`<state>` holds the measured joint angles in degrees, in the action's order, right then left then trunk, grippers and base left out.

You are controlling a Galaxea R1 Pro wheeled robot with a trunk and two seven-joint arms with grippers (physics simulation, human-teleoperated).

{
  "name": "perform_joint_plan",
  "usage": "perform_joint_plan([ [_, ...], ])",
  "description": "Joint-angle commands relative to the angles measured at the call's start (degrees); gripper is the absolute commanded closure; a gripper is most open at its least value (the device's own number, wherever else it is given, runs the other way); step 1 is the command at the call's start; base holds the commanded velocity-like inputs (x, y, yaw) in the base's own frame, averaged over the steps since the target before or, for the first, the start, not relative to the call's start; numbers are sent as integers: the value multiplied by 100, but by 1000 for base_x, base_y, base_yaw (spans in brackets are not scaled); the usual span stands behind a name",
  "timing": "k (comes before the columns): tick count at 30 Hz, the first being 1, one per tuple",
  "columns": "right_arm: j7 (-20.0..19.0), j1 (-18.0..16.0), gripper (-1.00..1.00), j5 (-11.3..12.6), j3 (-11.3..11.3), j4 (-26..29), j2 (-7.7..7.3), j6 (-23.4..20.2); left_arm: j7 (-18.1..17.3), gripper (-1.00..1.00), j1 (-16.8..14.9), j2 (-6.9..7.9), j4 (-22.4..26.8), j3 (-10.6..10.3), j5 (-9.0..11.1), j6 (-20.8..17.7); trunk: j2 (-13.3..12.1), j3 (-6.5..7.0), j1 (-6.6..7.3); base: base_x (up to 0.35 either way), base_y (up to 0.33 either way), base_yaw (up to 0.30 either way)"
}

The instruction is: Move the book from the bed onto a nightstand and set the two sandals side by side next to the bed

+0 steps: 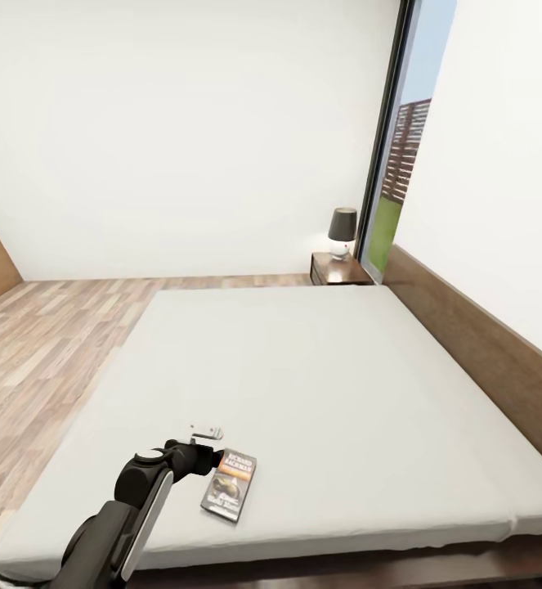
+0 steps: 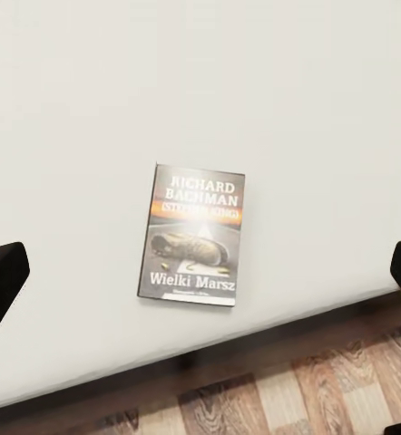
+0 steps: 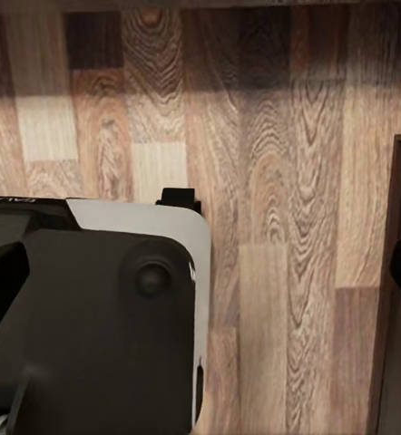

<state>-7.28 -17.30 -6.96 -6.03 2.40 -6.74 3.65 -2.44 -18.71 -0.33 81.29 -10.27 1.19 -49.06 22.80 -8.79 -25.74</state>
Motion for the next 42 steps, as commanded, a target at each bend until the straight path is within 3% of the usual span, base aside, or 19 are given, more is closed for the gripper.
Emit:
perform_joint_plan([
  [1, -19, -5, -100, -60, -51, -5, -2, 20, -10, -100, -5, -2, 5, 4, 9, -29, 12, -12, -4, 72, 0, 0],
  [10, -12, -1, -100, -11, -226, -31, -85, 18, -11, -100, -5, 1, 7, -10, 5, -29, 12, -12, -4, 29, 0, 0],
  [13, -7, 44, -100, 105, -413, -96, -145, 15, -11, -100, -3, 4, 14, -9, 6, -31, 12, -12, -4, 10, 0, 0],
  [21, -3, 204, -100, 273, -642, -169, -269, 13, -11, -100, -2, 4, 17, -17, 6, -36, 12, -12, -4, 4, 0, 0],
  [42, -2, 483, -100, 335, -713, -439, -297, 13, -4, -100, -2, -2, -6, -35, -19, -33, 12, -12, -4, 1, 0, 0],
])
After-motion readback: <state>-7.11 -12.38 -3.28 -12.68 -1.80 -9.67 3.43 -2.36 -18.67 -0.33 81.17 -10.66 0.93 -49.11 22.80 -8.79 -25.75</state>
